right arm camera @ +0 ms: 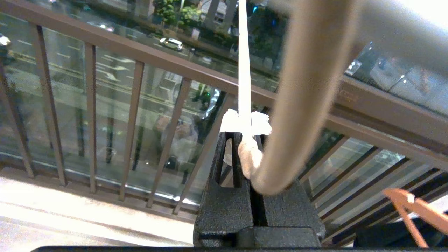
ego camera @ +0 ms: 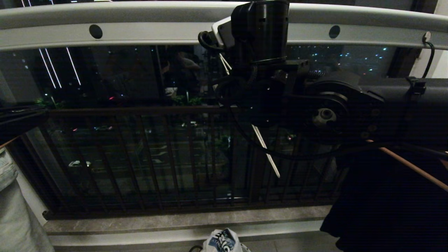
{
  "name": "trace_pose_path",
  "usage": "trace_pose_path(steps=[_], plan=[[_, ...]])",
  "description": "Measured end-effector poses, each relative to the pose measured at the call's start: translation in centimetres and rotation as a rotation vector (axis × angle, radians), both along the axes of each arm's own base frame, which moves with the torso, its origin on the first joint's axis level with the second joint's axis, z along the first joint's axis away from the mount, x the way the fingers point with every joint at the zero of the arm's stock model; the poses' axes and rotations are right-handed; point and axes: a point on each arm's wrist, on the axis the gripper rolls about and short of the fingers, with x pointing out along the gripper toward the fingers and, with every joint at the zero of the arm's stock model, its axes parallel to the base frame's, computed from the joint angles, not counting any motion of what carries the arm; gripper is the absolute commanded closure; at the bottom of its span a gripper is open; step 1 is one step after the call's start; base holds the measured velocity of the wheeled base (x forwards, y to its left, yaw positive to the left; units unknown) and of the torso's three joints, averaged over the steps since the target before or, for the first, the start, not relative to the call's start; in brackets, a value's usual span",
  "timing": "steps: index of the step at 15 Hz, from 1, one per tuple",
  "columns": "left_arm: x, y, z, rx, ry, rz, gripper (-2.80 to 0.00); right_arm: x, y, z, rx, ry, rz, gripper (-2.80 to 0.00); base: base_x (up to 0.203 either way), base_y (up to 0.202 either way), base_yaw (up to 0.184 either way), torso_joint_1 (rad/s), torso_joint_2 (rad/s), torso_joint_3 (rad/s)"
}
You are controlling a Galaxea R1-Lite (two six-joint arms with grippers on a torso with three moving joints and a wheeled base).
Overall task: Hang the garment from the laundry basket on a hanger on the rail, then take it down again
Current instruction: Hang the clothes rack on the clothesline
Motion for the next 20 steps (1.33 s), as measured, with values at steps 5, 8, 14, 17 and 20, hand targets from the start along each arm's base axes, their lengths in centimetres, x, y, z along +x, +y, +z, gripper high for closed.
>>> trace_pose_path(steps=[5,8,14,17,20], plan=[[0.0,0.0,0.0,0.0,-0.001,0.0,0.0,0.3,0.3,-0.2,-0.008,-0.003,-0.005,-2.8,0.0,0.0,0.0,0.0,0.0,0.0],[0.0,0.0,0.0,0.001,0.001,0.0,0.0,0.2,0.4,-0.5,-0.014,0.006,-0.001,-2.8,0.0,0.0,0.0,0.0,0.0,0.0],[0.1,-0.1,-0.3,0.023,0.004,0.0,0.0,-2.6,0.0,-0.1,-0.008,0.023,0.029,-2.8,0.0,0.0,0.0,0.0,0.0,0.0],[0.4,-0.4,-0.7,0.052,0.013,0.0,0.0,-5.4,-1.0,0.7,-0.009,0.026,0.055,-2.8,0.0,0.0,0.0,0.0,0.0,0.0],[1.2,-1.0,-1.1,0.073,0.041,0.003,0.0,-9.6,-2.5,1.8,-0.006,0.021,0.127,-2.8,0.0,0.0,0.0,0.0,0.0,0.0]])
